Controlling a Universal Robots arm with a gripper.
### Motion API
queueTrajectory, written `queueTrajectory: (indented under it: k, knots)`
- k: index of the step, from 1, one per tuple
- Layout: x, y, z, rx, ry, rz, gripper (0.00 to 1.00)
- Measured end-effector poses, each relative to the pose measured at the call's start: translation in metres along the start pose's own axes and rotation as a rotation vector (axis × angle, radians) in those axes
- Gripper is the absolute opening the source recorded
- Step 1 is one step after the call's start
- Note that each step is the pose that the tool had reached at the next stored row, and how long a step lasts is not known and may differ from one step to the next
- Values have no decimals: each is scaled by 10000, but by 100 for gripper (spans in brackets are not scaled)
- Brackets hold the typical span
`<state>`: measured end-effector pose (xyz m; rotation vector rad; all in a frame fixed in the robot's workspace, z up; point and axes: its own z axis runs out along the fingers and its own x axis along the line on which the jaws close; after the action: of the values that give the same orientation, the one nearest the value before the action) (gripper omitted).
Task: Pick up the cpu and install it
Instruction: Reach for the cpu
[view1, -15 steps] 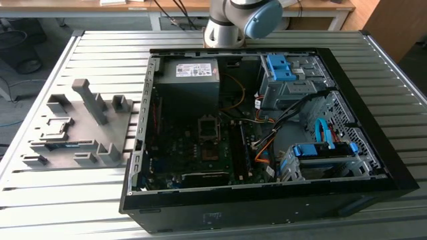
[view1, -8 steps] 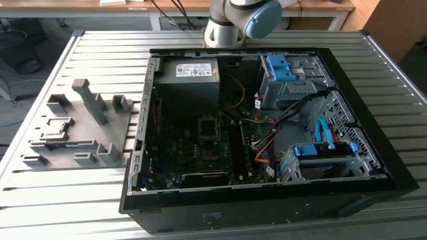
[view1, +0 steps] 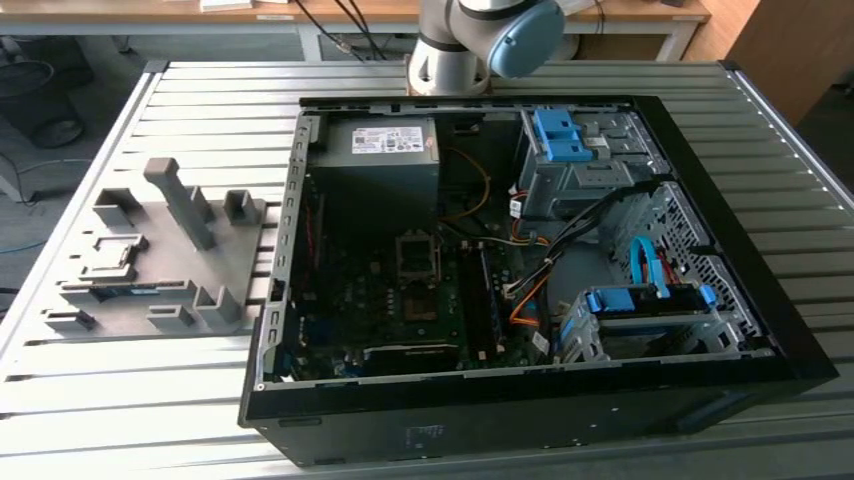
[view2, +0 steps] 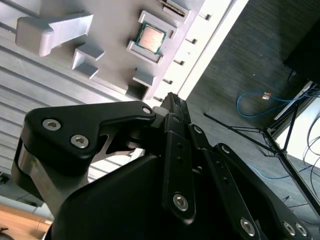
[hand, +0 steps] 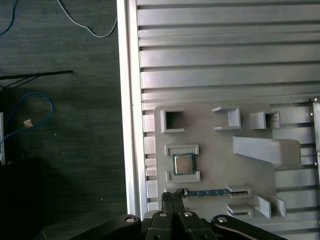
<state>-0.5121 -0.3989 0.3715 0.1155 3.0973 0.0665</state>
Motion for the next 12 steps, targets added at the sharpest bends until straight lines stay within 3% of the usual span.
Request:
queueTrajectory:
  k: [5, 12]
  knots:
    - [-79, 2, 93, 10, 3, -9, 10]
    - [-85, 2, 101, 11, 4, -10, 10]
